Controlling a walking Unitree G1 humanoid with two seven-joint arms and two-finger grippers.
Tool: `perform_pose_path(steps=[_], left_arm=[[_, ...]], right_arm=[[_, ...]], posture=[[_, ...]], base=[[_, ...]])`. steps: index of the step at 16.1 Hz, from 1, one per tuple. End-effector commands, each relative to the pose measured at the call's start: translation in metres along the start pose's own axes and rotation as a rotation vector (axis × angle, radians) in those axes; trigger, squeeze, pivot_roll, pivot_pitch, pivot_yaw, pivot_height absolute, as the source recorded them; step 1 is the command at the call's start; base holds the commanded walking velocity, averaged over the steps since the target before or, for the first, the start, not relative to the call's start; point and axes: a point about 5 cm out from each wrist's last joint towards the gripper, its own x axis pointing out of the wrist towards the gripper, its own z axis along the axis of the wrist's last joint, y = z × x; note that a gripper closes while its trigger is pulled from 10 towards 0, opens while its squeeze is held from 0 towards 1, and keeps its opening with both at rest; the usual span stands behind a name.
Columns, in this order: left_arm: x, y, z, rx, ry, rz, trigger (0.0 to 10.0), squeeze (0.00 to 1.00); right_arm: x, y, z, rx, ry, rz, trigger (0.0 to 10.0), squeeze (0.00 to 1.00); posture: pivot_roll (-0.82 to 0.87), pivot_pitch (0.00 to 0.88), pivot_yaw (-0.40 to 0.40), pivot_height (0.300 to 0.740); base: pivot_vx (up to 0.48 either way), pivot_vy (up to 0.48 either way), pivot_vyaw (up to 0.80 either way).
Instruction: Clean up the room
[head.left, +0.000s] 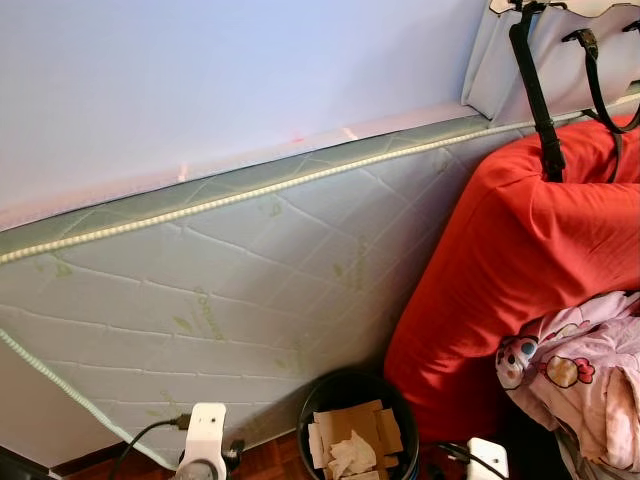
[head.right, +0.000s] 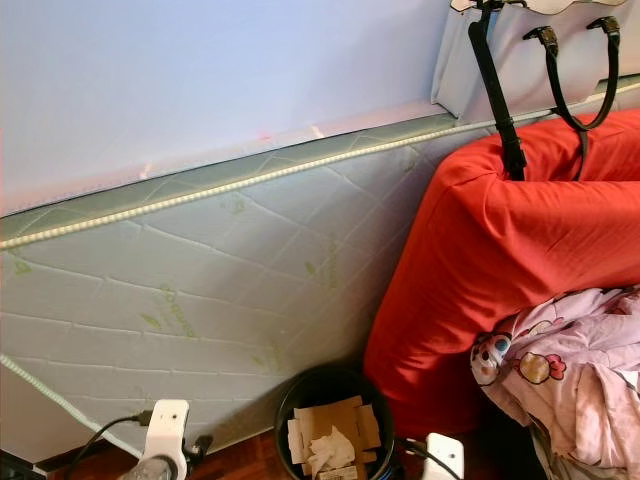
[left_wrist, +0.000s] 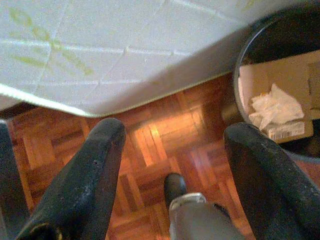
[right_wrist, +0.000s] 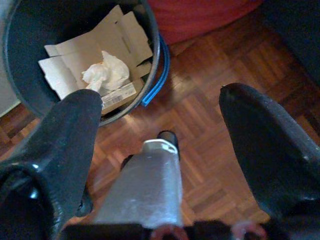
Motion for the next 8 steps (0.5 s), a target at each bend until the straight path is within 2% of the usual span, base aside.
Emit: perform_pose_path(steps=[1,8], left_arm=[[-0.002,0.006,-0.007,-0.014,0.012,0.024,10.0,0.00],[-0.007,0.011,-0.019,-0.014,0.037,0.034,10.0,0.00]], right_arm=[[-0.001,-0.003,-0.003,-0.006,0.016,-0.003,10.0,0.00],[-0.003,-0.004,-0.011,-0.032,0.039,-0.002,10.0,0.00]], posture=[[-0.02,0.000,0.015,0.712],[-0.03,0.000,0.029,0.712]], base=[[0.000,0.000,-0.41],[0.000,0.000,-0.73]])
